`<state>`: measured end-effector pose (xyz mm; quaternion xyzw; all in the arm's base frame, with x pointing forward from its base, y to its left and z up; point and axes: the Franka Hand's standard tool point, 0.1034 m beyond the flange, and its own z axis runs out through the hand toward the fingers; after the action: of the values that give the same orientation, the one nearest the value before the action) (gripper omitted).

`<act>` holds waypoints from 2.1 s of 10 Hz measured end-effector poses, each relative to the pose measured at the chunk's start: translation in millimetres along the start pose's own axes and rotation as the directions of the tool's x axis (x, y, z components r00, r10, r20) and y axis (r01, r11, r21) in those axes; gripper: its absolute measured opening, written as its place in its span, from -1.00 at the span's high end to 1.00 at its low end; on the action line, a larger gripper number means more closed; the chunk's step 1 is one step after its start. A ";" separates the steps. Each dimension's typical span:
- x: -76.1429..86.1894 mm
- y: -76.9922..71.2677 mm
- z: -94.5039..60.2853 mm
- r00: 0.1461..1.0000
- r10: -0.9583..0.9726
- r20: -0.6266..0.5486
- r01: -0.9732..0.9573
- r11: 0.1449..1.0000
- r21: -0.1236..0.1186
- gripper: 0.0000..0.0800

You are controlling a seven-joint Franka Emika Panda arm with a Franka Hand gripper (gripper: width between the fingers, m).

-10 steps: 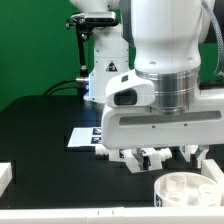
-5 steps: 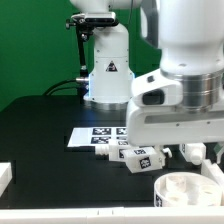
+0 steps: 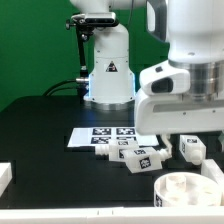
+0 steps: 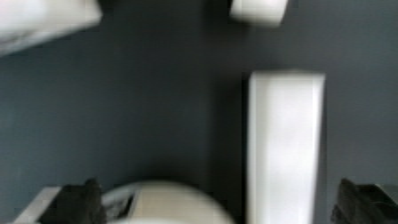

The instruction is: Assemble stool

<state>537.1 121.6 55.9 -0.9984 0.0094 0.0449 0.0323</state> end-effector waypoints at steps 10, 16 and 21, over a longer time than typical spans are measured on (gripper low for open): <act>-85.1 -19.9 48.1 1.000 -0.012 -0.012 0.012 1.000 -0.028 -0.62; -90.1 -31.4 59.6 1.000 -0.030 -0.005 0.030 0.999 -0.033 0.23; -89.7 -26.4 43.6 0.832 -0.555 -0.002 0.554 0.831 -0.053 0.22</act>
Offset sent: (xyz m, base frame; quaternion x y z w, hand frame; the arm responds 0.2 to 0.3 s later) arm 0.0000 0.0000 0.0000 0.0000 0.0000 0.0000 1.0000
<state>444.5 152.2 22.4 -0.9592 -0.2810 0.0253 0.0189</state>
